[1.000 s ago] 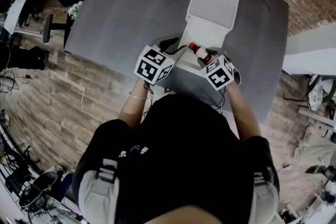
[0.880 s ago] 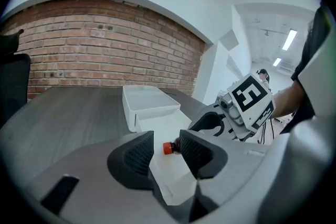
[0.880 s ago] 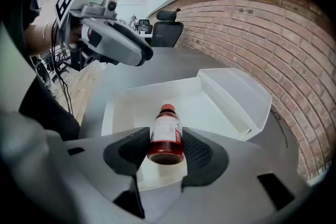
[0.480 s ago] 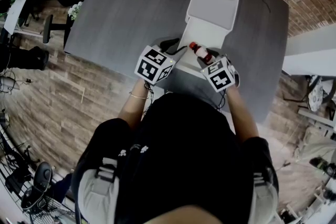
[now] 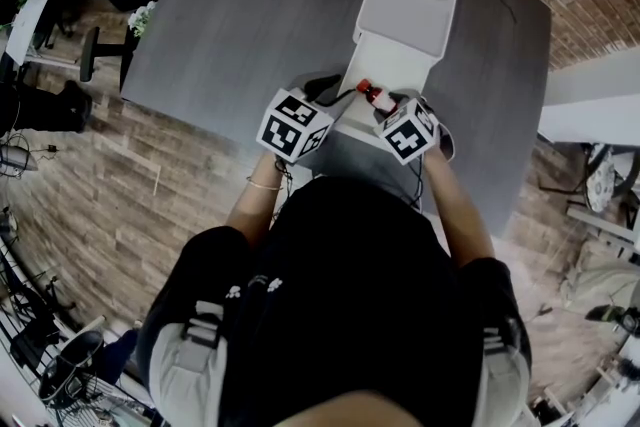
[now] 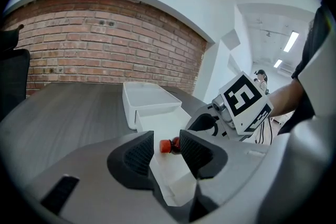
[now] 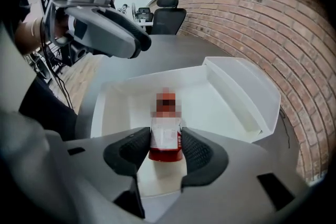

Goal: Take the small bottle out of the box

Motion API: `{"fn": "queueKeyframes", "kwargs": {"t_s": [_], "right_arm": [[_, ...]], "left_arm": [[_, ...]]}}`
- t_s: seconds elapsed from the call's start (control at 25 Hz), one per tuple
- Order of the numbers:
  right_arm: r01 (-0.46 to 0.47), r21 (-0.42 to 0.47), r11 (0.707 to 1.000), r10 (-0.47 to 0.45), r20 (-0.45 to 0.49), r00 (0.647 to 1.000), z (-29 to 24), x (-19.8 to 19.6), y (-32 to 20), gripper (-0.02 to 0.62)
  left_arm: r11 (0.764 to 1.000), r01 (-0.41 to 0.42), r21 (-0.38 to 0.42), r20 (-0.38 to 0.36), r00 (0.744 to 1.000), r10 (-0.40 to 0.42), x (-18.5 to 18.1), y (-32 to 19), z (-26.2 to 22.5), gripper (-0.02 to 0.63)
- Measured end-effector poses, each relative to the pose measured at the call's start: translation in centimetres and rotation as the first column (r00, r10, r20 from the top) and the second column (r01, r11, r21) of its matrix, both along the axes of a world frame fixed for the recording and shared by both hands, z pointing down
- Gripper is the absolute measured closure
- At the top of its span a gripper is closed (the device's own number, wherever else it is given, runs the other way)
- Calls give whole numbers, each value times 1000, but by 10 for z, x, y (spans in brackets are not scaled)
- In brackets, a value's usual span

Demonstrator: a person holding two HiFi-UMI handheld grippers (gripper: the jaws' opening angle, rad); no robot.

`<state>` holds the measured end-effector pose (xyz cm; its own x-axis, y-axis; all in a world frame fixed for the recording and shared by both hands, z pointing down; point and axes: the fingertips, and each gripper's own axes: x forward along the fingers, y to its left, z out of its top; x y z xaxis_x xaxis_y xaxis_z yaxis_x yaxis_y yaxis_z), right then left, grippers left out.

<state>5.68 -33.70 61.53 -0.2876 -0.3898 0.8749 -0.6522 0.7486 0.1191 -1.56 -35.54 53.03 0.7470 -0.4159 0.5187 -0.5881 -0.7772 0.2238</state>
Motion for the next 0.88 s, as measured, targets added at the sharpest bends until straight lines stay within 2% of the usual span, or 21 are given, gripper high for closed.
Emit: {"fn": "queueKeyframes", "kwargs": {"t_s": [0.4,0.64,0.88], "right_arm": [[94,-120,988,-115,-181,977,17,3,3,401],[112,-179,977,-146,-188,971,22,3,1,390],[149,-135,980,-181,-263,948,29,4,-2,377]], "left_arm": [[1000,11,-11,-14,1000,-12,0,-1,5,453],[1000,18,-18,-21,1000,-19,0,-1,8,453],[999,37,-14,-23,999,-38,-8,-1,8,453]]}}
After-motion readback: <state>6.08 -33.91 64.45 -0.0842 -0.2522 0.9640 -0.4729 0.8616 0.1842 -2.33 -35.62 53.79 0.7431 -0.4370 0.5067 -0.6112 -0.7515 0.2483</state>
